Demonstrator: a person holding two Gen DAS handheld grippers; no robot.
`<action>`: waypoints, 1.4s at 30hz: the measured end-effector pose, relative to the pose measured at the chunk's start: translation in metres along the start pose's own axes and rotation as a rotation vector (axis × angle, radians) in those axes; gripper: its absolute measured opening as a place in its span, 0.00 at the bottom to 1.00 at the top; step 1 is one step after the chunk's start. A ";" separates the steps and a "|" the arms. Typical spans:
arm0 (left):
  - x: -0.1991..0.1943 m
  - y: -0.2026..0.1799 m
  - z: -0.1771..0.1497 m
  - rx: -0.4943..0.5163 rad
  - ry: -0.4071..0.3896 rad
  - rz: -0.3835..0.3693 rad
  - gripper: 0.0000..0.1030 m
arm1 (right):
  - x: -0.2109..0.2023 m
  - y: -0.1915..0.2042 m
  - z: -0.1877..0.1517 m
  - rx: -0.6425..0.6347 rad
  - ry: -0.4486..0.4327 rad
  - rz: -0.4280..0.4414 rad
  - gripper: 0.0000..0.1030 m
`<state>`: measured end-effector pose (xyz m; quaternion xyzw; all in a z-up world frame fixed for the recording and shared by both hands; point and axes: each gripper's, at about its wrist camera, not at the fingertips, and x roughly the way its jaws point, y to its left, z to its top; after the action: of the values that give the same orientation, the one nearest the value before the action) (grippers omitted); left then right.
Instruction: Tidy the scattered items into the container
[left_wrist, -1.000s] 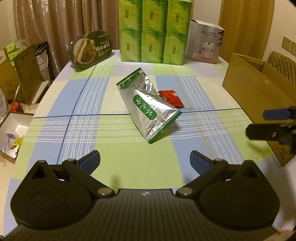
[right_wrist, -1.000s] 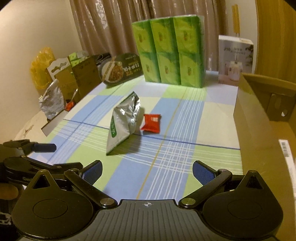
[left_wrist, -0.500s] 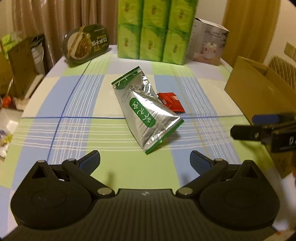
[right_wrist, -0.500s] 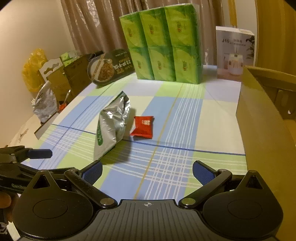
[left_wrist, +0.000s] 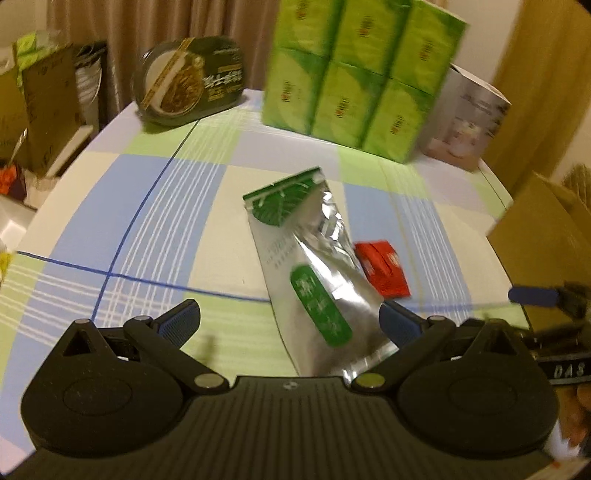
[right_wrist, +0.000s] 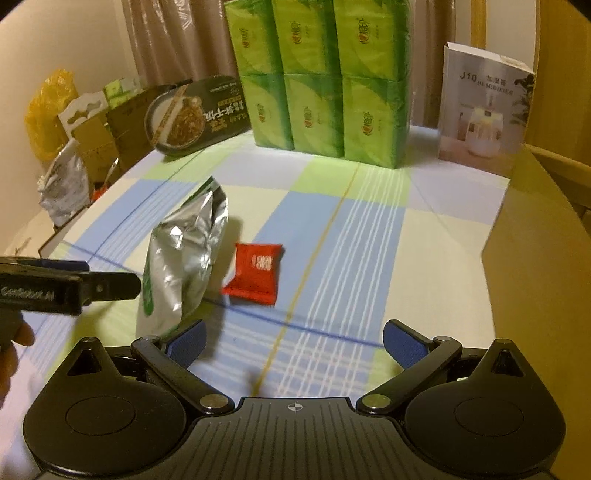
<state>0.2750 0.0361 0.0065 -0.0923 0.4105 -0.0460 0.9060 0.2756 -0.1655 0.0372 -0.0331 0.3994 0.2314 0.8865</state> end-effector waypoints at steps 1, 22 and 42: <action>0.005 0.003 0.004 -0.016 0.000 -0.009 0.98 | 0.004 -0.001 0.003 -0.001 -0.002 0.006 0.92; 0.061 0.005 0.031 0.024 0.032 -0.017 0.87 | 0.065 0.006 0.020 -0.059 -0.010 0.104 0.71; 0.054 -0.014 0.018 0.173 0.088 -0.033 0.47 | 0.062 0.001 0.015 -0.090 0.048 0.062 0.25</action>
<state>0.3240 0.0158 -0.0190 -0.0180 0.4427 -0.1002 0.8909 0.3213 -0.1374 0.0020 -0.0661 0.4108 0.2757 0.8665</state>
